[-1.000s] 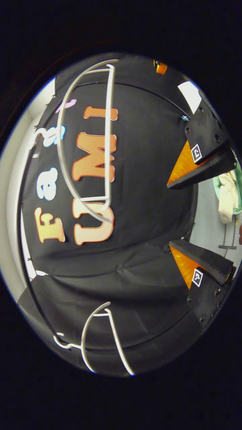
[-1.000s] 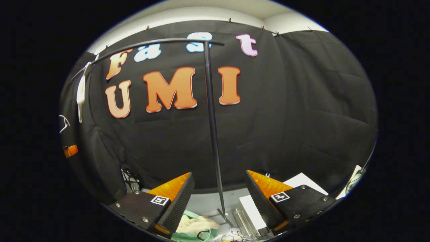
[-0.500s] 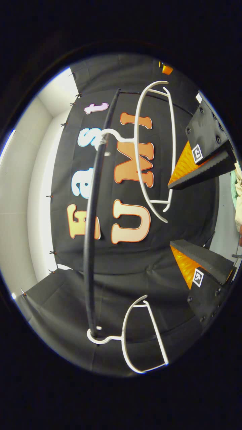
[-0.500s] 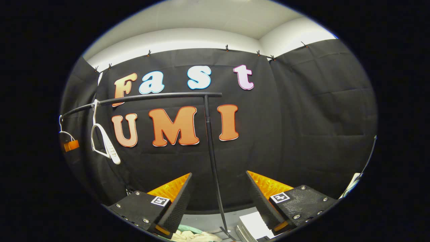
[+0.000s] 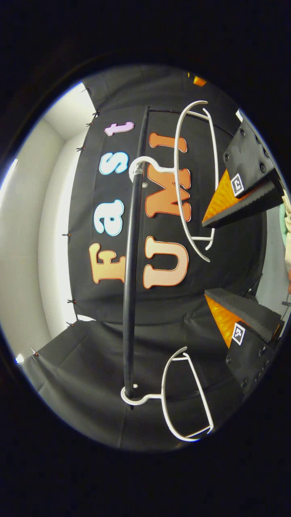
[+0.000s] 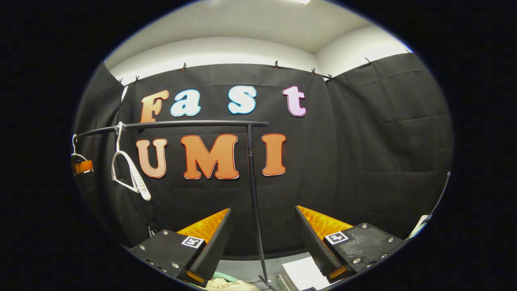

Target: Grasp the clothes on the hanger with both hands and then place them into the laundry hamper below.

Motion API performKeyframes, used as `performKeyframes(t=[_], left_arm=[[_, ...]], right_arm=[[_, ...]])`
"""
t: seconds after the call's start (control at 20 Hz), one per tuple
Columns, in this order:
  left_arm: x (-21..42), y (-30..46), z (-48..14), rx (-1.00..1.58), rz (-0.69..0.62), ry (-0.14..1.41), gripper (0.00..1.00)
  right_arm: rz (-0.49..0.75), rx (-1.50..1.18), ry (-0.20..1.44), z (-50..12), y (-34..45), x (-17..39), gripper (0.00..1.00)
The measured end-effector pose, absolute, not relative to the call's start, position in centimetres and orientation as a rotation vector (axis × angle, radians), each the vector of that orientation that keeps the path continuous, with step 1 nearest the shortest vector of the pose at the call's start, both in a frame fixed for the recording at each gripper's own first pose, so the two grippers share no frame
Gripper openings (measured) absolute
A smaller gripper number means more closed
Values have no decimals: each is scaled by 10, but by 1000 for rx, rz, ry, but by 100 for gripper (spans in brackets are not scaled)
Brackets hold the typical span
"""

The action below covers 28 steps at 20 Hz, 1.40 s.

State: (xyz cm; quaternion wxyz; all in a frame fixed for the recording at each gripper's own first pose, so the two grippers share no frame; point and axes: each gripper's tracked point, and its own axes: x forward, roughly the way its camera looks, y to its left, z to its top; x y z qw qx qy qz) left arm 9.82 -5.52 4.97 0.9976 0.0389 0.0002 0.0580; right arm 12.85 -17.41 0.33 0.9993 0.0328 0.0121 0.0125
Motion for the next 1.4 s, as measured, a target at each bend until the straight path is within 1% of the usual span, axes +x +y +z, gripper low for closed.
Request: performKeyframes(t=[0.45,0.5,0.55,0.6,0.65,0.7,0.75,0.8,0.85,0.9,1.3,1.4], left_arm=[[87,-47,67,100,143,-29,95],[86,-46,69,101,145,-34,100],[86,-44,70,104,148,-36,95],[87,-43,72,105,151,-38,98],[89,-42,73,104,150,-41,98],[89,-42,73,102,144,-42,95],[89,-41,74,104,138,-41,95],[89,-39,75,108,137,-40,98],[87,-36,76,112,137,-43,95],[86,-33,77,113,138,-47,95],[79,-13,80,114,101,-54,94],[73,-9,79,124,87,-57,95]], right_arm=[[39,55,-19,27,-169,120,93],[43,54,-26,30,-166,120,93],[47,53,-29,32,-163,119,93],[49,52,-32,33,-161,117,100],[50,52,-36,35,-158,117,93],[50,53,-39,37,-154,116,93],[51,55,-40,38,-151,116,93],[51,56,-42,39,-147,115,93],[51,57,-46,40,-144,113,100],[50,58,-49,41,-141,109,93],[46,67,-81,56,-101,82,93],[60,74,-85,57,-84,75,93]])
